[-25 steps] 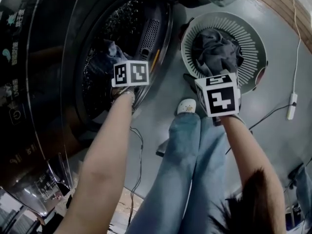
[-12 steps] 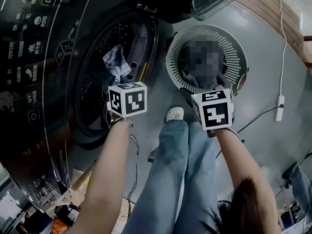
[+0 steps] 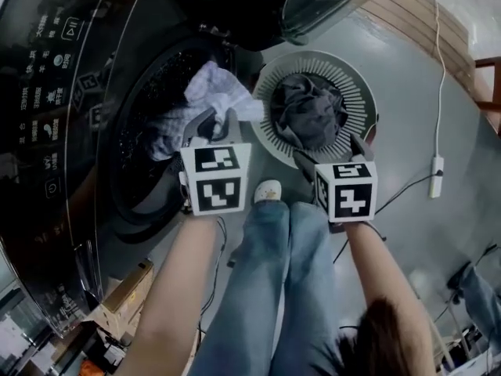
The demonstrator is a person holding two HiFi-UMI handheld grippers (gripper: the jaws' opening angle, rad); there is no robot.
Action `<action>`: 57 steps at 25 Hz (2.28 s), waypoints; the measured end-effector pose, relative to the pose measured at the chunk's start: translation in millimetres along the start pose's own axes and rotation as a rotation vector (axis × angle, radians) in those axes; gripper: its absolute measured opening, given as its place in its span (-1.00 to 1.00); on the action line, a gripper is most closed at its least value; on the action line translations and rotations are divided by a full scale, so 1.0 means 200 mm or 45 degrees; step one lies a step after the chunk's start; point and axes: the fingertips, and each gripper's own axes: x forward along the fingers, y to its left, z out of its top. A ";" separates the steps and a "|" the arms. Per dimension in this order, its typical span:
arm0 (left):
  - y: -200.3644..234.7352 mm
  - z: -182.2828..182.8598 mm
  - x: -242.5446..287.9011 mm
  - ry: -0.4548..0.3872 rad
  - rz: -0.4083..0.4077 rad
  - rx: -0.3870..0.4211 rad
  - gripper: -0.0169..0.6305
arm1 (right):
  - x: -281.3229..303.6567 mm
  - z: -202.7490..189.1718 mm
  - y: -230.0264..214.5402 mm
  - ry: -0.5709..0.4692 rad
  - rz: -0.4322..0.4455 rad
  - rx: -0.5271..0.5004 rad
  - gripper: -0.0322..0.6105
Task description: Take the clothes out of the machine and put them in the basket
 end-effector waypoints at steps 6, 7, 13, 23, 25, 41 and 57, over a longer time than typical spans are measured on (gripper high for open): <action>-0.25 0.16 -0.05 -0.140 -0.172 -0.040 -0.81 | -0.07 -0.07 -0.12 0.001 -0.047 0.064 0.76; -0.31 0.20 -0.06 -0.174 -0.215 -0.029 -0.81 | -0.09 -0.08 -0.15 -0.001 -0.056 0.076 0.76; -0.63 0.36 -0.05 -0.257 -0.402 0.030 -0.80 | -0.14 -0.11 -0.26 -0.025 -0.102 0.147 0.75; -0.71 0.17 0.10 -0.023 -0.403 0.060 0.18 | -0.18 -0.16 -0.35 -0.035 -0.136 0.192 0.74; -0.64 0.10 0.12 0.017 -0.325 0.092 0.30 | -0.18 -0.17 -0.34 -0.031 -0.134 0.194 0.74; 0.17 -0.57 0.32 0.526 0.110 0.597 0.62 | -0.05 -0.21 -0.18 0.008 -0.102 0.170 0.73; 0.37 -0.70 0.42 0.579 0.222 0.616 0.50 | 0.05 -0.15 -0.01 0.003 -0.141 0.222 0.64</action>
